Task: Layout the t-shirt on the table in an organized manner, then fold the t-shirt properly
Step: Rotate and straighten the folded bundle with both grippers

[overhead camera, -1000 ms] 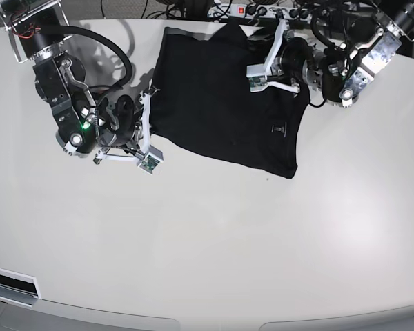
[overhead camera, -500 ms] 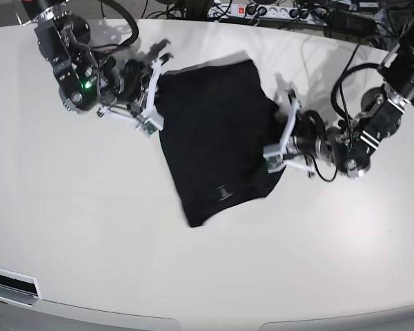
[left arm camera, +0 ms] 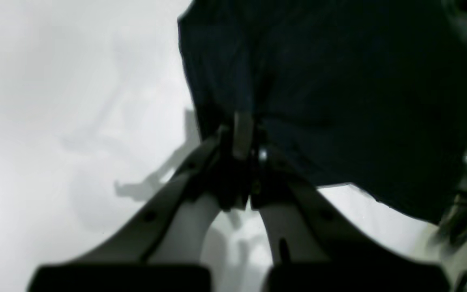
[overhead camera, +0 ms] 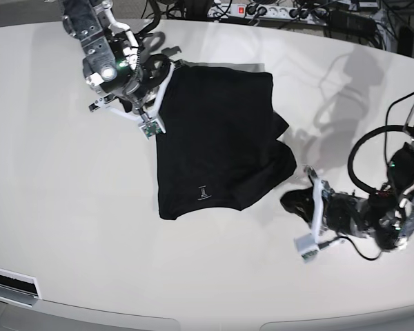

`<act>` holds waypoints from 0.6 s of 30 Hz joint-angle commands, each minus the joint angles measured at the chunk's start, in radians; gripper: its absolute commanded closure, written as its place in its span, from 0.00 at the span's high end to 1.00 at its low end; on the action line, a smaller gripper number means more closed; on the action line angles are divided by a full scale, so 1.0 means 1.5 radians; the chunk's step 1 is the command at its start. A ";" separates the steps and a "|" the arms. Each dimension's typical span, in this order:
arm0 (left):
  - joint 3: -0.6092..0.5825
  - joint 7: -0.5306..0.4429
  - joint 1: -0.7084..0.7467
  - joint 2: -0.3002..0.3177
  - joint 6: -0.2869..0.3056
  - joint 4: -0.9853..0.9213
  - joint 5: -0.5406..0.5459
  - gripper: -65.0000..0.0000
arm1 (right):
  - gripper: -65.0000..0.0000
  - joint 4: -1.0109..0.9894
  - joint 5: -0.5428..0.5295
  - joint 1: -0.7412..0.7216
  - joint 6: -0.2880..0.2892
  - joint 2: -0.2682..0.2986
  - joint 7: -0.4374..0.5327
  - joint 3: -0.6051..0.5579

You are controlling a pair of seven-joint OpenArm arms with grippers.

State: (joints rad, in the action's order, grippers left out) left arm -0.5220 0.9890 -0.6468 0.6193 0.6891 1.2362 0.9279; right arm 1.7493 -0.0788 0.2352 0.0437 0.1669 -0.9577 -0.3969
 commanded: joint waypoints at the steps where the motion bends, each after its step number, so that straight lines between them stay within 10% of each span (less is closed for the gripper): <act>1: 0.035 0.000 -0.022 0.012 0.001 0.008 0.031 0.00 | 0.00 0.012 0.003 -0.008 -0.002 -0.005 0.025 0.000; 10: 0.295 0.079 0.101 0.012 0.006 0.008 0.123 0.00 | 0.00 0.010 -0.037 0.004 0.080 -0.050 0.032 -0.001; 18: 0.345 0.079 0.211 0.014 0.006 0.008 0.124 0.00 | 0.00 0.011 -0.037 0.052 0.106 -0.051 0.000 -0.001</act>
State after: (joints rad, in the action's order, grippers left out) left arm -0.0139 1.1210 -0.3099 0.6228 0.6922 1.2331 1.0901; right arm 1.7493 -0.1295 0.3157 0.1963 0.0937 -0.9646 -0.3973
